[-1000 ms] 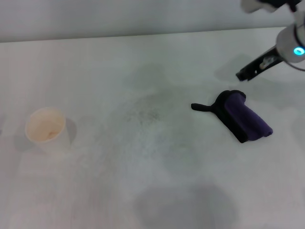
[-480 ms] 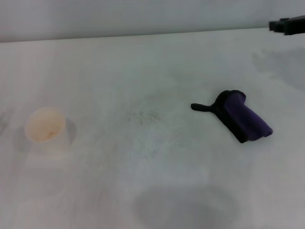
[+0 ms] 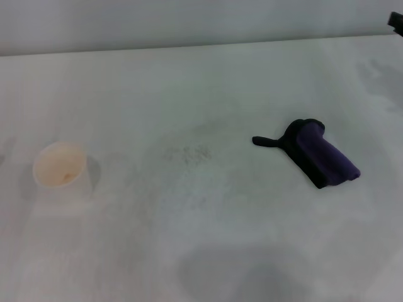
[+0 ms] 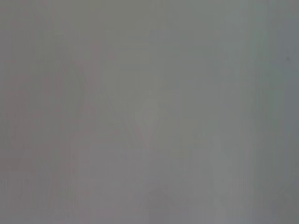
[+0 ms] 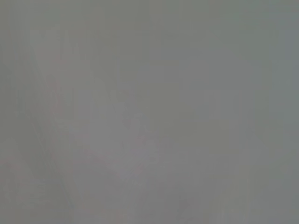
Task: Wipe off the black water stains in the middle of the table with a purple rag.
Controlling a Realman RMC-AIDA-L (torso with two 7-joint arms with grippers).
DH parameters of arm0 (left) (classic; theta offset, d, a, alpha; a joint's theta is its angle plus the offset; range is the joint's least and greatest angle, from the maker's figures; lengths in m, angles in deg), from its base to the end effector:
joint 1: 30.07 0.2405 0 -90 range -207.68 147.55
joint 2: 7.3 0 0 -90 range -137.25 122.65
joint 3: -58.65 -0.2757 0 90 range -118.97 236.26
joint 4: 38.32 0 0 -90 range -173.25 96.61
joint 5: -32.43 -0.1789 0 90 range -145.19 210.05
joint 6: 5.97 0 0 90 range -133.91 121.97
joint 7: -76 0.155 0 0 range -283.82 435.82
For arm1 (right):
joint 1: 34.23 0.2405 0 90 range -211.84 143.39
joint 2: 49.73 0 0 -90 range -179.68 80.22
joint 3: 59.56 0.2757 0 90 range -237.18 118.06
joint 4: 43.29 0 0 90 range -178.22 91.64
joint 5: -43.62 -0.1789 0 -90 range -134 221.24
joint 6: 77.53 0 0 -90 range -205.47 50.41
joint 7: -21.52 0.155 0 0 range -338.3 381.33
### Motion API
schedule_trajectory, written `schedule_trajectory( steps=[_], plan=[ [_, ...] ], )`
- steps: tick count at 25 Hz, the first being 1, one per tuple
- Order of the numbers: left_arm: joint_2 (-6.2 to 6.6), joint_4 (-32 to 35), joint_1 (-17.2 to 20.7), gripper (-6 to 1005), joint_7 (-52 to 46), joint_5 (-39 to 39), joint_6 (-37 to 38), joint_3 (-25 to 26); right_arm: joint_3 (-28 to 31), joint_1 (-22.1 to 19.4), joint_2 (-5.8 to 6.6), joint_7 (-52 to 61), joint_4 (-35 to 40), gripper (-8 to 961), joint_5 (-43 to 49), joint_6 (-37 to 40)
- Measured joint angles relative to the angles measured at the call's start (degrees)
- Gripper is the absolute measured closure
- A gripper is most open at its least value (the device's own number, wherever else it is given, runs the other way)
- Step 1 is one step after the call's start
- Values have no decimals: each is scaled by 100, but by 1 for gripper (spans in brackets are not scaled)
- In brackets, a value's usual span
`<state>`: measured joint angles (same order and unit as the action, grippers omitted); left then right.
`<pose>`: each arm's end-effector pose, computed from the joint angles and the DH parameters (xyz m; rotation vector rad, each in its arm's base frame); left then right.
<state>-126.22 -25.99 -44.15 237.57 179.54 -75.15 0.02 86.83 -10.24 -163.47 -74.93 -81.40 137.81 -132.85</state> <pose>-0.3708 0.2838 0.0273 -1.6078 -0.5127 -0.5957 0.3550 0.3693 0.0983 -1.7977 0.9082 0.6283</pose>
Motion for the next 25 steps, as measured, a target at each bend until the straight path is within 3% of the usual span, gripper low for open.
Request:
schedule_trajectory(
  steps=[5, 12, 17, 25],
  plan=[
    [1, -3, -4, 112, 8, 34, 10, 7, -15, -154, -115, -2457, 1012, 627, -1887, -41],
    [1, -21, 63, 112, 18, 88, 43, 9, -24, -146, -168, -4827, 2272, 626, -3251, -553],
    [8, -80, 39, 112, 20, 84, 242, 9, -21, -157, -203, -5858, 2856, 503, -4071, -893],
    [-11, -82, 75, 112, 23, 88, 74, 0, -10, -151, -199, -6574, 2992, 474, -4316, -1070]
  ],
)
